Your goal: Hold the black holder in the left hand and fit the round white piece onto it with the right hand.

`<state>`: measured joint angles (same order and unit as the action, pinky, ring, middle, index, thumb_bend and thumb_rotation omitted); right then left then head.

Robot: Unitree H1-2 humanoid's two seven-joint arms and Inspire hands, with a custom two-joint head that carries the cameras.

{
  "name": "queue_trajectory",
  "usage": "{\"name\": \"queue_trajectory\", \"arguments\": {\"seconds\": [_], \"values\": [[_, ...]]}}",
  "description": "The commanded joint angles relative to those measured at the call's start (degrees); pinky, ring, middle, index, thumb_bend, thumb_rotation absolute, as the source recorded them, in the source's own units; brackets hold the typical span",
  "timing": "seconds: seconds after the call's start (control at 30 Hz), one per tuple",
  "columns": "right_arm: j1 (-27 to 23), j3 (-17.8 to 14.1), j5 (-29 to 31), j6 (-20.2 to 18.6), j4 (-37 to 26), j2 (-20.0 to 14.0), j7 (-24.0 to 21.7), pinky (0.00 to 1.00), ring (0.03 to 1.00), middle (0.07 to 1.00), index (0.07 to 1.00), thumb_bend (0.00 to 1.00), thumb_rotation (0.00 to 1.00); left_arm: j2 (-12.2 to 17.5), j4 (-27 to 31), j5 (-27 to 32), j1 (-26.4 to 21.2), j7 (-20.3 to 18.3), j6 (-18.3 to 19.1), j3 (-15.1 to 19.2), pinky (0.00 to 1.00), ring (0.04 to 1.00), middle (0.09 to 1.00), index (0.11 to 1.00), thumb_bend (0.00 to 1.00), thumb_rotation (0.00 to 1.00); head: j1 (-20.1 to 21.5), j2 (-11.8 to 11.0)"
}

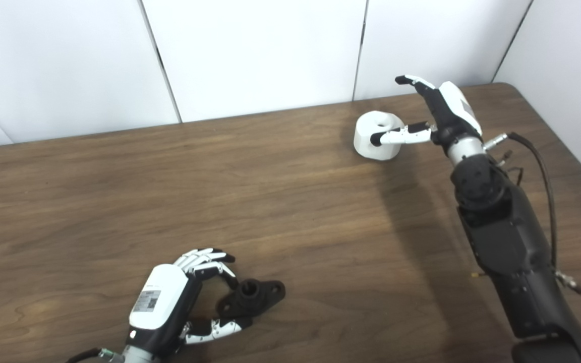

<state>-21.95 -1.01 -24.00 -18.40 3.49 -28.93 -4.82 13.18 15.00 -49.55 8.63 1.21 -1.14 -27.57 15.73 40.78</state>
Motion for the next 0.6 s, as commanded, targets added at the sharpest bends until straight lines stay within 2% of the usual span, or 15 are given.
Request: {"name": "queue_trajectory", "arguments": {"seconds": [0.0,0.23,0.57], "values": [[-3.65,0.61,-1.53,1.45,0.13,-2.10,0.45,0.91,0.952,0.928,0.855,0.91,0.29,1.81,-1.68,-0.11,2.25,-4.65,1.06,-0.42,0.83,0.829,0.765,0.487,0.52,0.04,0.39,-0.11],[-6.71,4.02,-3.93,0.69,5.12,-2.89,-0.93,0.88,0.958,0.940,0.859,0.91,0.32,1.78,-1.25,0.05,2.49,-4.53,1.14,-0.33,0.83,0.826,0.767,0.487,0.52,0.04,0.39,-0.27],[-7.63,5.08,-4.34,0.92,8.39,-2.35,-1.01,0.89,0.958,0.934,0.831,0.95,0.29,1.42,-1.14,-0.14,2.45,-4.53,1.37,-0.36,0.84,0.827,0.769,0.487,0.52,0.04,0.04,-0.42]]}}
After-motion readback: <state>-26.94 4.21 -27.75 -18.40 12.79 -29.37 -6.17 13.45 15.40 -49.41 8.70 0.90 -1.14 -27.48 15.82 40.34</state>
